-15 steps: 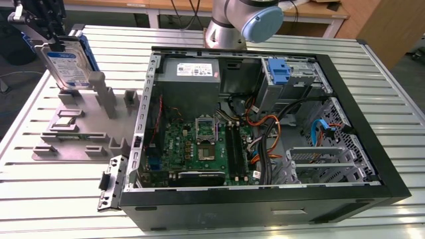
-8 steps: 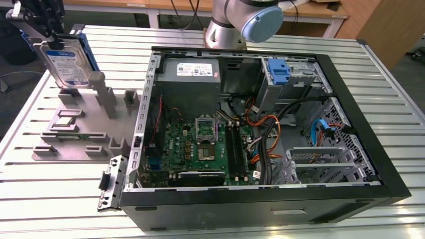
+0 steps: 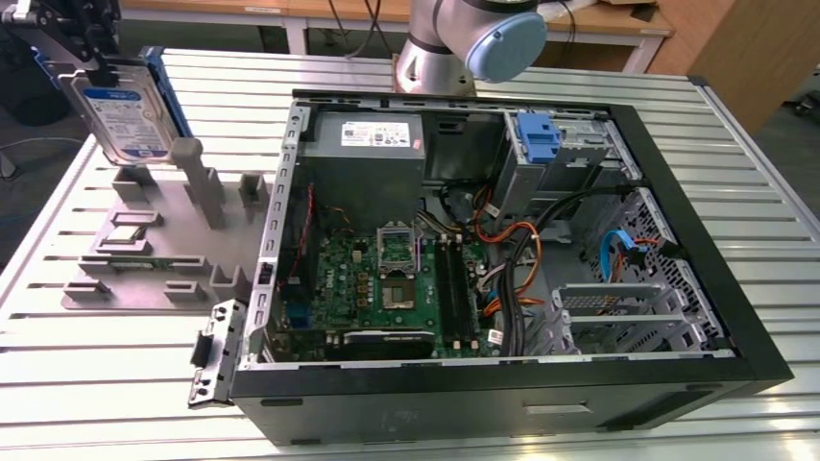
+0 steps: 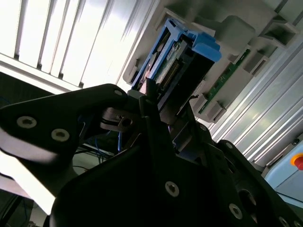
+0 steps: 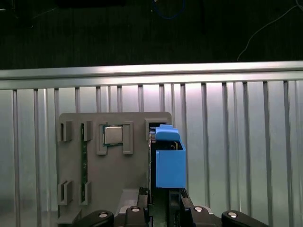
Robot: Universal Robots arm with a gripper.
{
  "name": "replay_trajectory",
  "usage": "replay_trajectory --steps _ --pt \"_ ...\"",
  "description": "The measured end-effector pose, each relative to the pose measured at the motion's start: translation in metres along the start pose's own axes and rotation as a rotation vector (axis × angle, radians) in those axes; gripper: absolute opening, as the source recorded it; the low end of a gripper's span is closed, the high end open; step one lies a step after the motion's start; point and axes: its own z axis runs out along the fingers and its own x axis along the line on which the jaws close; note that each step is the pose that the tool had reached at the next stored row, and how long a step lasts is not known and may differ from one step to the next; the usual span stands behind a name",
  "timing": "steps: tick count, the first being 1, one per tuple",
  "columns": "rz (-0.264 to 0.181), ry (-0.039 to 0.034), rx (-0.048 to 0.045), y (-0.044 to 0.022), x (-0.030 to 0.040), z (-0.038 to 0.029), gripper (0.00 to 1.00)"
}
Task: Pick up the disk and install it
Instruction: 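Pick up the disk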
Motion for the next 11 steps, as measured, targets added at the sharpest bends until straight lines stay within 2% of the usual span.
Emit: replay_trajectory --steps 7,11 --pt "0.000 -0.0001 0.0030 0.0000 -0.0001 -0.0085 0.35" --pt "0.000 -0.0002 0.0035 0.0000 -0.0002 -0.0087 0.35"
